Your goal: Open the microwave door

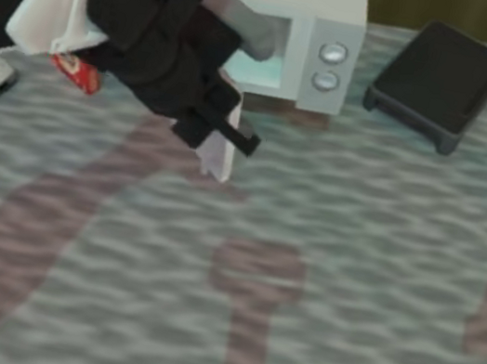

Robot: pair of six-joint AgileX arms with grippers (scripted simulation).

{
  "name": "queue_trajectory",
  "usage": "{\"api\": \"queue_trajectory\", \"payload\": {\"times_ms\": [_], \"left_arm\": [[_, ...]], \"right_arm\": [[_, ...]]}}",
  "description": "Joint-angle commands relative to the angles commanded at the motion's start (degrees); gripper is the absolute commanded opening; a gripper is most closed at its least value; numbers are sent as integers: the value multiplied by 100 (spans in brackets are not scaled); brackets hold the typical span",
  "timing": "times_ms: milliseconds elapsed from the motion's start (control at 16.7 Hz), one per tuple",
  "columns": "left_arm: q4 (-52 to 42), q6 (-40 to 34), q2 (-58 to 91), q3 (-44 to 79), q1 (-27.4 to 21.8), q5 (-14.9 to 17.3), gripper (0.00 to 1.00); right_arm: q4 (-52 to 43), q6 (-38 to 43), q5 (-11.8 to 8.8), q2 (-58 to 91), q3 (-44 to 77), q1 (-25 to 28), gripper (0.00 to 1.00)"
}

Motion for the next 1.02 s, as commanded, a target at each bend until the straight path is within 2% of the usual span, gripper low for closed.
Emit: {"api": "queue_trajectory", "payload": {"times_ms": [300,1020], "left_arm": [[-30,539,-192,-213,221,279,0],[-30,547,-195,-216,224,283,0]], "right_arm": [[0,0,0,0,0,0,100],[0,0,0,0,0,0,100]]}}
